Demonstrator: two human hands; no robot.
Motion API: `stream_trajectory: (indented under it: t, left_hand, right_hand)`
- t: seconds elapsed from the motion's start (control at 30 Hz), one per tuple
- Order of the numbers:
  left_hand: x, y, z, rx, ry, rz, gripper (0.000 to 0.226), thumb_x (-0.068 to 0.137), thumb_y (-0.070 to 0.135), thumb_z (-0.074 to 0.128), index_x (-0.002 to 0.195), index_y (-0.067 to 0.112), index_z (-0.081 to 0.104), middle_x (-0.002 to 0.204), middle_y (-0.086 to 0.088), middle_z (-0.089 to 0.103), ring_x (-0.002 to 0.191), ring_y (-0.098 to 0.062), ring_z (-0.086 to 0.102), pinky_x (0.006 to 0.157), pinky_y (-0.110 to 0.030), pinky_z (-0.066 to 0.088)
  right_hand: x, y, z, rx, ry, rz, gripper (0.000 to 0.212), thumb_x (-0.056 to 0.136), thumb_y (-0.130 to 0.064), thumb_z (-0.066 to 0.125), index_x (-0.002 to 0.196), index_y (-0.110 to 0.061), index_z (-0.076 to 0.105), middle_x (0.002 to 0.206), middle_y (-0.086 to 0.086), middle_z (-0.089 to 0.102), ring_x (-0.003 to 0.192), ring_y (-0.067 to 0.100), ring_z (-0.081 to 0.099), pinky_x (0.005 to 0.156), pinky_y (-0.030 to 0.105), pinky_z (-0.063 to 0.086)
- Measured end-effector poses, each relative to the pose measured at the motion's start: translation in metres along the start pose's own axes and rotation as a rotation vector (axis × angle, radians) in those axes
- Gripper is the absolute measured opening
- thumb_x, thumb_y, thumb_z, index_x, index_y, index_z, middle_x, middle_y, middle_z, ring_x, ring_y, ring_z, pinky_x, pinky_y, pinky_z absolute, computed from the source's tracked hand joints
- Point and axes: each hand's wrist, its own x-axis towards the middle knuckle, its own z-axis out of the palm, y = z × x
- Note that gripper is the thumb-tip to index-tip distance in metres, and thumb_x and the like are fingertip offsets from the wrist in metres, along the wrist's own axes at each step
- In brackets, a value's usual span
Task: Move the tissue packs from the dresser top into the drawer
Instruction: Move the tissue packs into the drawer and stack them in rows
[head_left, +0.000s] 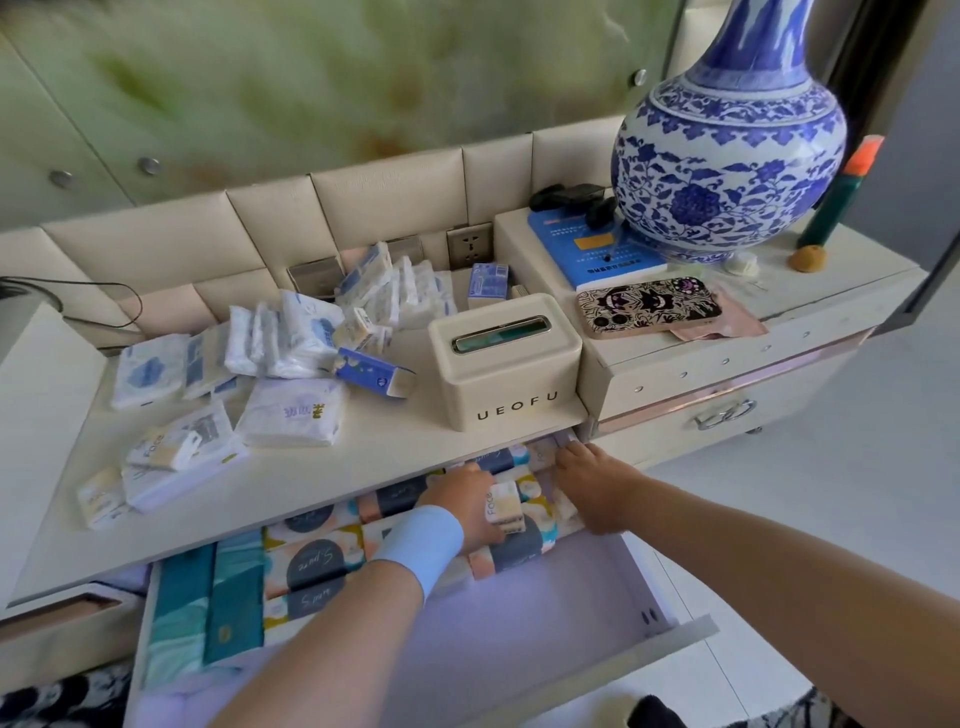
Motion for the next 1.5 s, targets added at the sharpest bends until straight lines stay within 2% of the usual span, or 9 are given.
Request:
stream_trajectory:
  t: [0.3,0.5,0.63,0.77,0.87,1.0,1.1,1.27,1.5]
  left_hand:
    - [-0.008,-0.001,0.004,-0.088,0.029,0.023,0.053,0.075,0.040,0.074,0.121,0.022,0.053,0.124,0.000,0.048,0.114,-0.021,0.048,0.091,-0.038,0.049]
    - [-0.016,0.001,0.003,-0.103,0.064,0.032,0.053,0.075,0.045,0.072,0.119,0.024,0.053,0.119,0.001,0.051,0.111,-0.022,0.052,0.087,-0.038,0.049]
    - [-0.018,0.015,-0.004,-0.177,0.107,0.023,0.046,0.075,0.047,0.071,0.112,0.026,0.055,0.115,0.001,0.053,0.108,-0.023,0.054,0.083,-0.034,0.046]
    - [-0.012,0.043,-0.012,-0.250,0.134,0.029,0.049,0.074,0.043,0.073,0.117,0.025,0.058,0.120,-0.001,0.057,0.112,-0.024,0.056,0.089,-0.032,0.046]
    - [-0.009,0.070,-0.010,-0.281,0.098,0.067,0.048,0.073,0.040,0.074,0.117,0.025,0.060,0.115,0.001,0.064,0.107,-0.020,0.061,0.085,-0.026,0.047]
    - [-0.007,0.092,0.002,-0.297,0.024,0.109,0.047,0.071,0.039,0.073,0.115,0.029,0.061,0.111,0.003,0.066,0.106,-0.020,0.063,0.086,-0.029,0.050]
    - [-0.006,0.091,0.013,-0.171,-0.048,0.171,0.045,0.073,0.027,0.078,0.116,0.022,0.062,0.118,-0.004,0.063,0.110,-0.024,0.060,0.088,-0.030,0.049]
    - [-0.006,0.061,0.020,0.096,0.037,0.243,0.084,0.066,0.045,0.080,0.139,0.029,0.041,0.145,0.002,0.033,0.133,-0.025,0.027,0.110,-0.039,0.033]
    - [-0.001,0.040,0.023,0.157,0.057,0.273,0.063,0.083,0.023,0.068,0.141,0.030,0.043,0.153,0.002,0.023,0.136,-0.028,0.024,0.104,-0.040,0.040]
  right_hand:
    - [-0.013,-0.004,-0.001,0.500,0.034,0.020,0.033,0.090,-0.014,0.063,0.121,-0.025,0.061,0.130,-0.002,0.056,0.123,0.021,0.049,0.103,0.032,0.044]
    - [-0.011,-0.005,0.008,0.099,-0.037,-0.059,0.048,0.091,-0.016,0.058,0.136,-0.024,0.044,0.135,0.002,0.057,0.132,0.020,0.047,0.121,0.048,0.011]
    - [-0.021,0.000,-0.024,0.622,0.044,0.141,0.053,0.086,-0.006,0.055,0.134,-0.029,0.051,0.136,-0.003,0.057,0.113,0.021,0.057,0.096,0.028,0.045]
    - [-0.040,0.009,-0.042,1.097,0.094,0.163,0.068,0.074,-0.012,0.064,0.137,-0.033,0.045,0.130,-0.009,0.054,0.093,0.006,0.055,0.076,0.014,0.044]
    - [-0.056,0.005,-0.044,0.891,0.084,0.090,0.077,0.075,-0.023,0.072,0.144,-0.025,0.037,0.134,-0.005,0.049,0.109,0.016,0.057,0.090,0.026,0.046]
    - [-0.063,0.002,-0.028,0.379,0.043,0.136,0.058,0.084,-0.043,0.064,0.134,-0.020,0.045,0.124,0.002,0.059,0.112,0.026,0.060,0.092,0.036,0.044]
    - [-0.066,-0.003,-0.015,0.143,0.001,0.084,0.041,0.084,-0.037,0.060,0.120,-0.018,0.056,0.115,0.005,0.063,0.105,0.026,0.059,0.088,0.037,0.039]
    - [-0.061,-0.012,-0.011,-0.033,0.000,-0.094,0.032,0.083,-0.042,0.062,0.105,-0.019,0.065,0.100,0.002,0.066,0.098,0.023,0.050,0.084,0.036,0.032]
    - [-0.045,-0.028,0.001,-0.238,-0.060,-0.147,0.033,0.092,-0.040,0.060,0.117,-0.020,0.067,0.111,0.003,0.062,0.106,0.025,0.046,0.091,0.038,0.034]
